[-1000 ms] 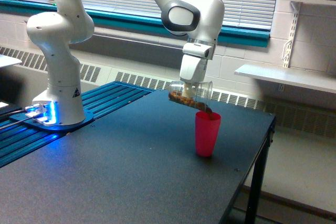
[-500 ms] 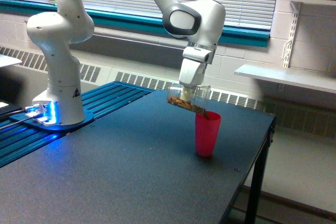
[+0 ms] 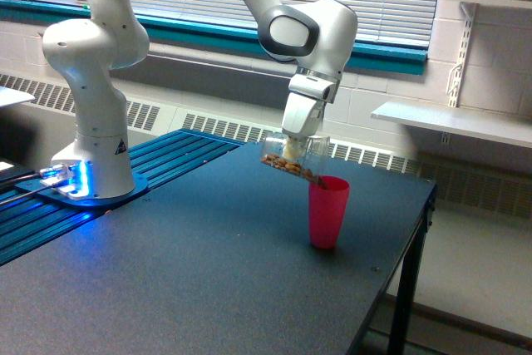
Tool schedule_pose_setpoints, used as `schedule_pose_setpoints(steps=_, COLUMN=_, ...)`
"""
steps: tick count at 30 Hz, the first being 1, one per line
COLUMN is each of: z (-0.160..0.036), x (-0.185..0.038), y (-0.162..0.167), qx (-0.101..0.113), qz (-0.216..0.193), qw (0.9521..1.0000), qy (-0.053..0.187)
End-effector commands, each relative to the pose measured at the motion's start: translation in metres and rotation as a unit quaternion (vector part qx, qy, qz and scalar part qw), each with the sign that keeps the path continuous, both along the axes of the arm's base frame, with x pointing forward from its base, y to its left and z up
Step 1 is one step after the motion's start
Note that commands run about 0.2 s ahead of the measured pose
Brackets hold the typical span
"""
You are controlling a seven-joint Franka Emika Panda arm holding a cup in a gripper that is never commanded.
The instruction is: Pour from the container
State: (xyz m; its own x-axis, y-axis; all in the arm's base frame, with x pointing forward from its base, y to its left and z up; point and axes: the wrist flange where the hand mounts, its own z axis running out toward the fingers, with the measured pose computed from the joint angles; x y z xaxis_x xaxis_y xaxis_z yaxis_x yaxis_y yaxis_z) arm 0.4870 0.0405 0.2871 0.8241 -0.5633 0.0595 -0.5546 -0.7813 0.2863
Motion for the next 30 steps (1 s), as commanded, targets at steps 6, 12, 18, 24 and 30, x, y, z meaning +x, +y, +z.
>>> schedule_pose_setpoints(steps=6, z=0.002, x=0.006, y=0.005, qx=-0.009, qz=0.02, qw=0.9997, qy=0.012)
schedule_pose_setpoints(steps=12, z=0.004, x=0.014, y=0.009, qx=-0.007, qz=0.024, qw=0.9996, qy=0.01)
schedule_pose_setpoints(steps=18, z=-0.001, x=0.015, y=0.014, qx=-0.008, qz=0.031, qw=0.9993, qy=0.018)
schedule_pose_setpoints(steps=24, z=-0.003, x=0.018, y=0.02, qx=-0.007, qz=0.037, qw=0.9991, qy=0.02)
schedule_pose_setpoints(steps=30, z=-0.006, x=0.018, y=0.023, qx=-0.008, qz=0.042, qw=0.9988, qy=0.025)
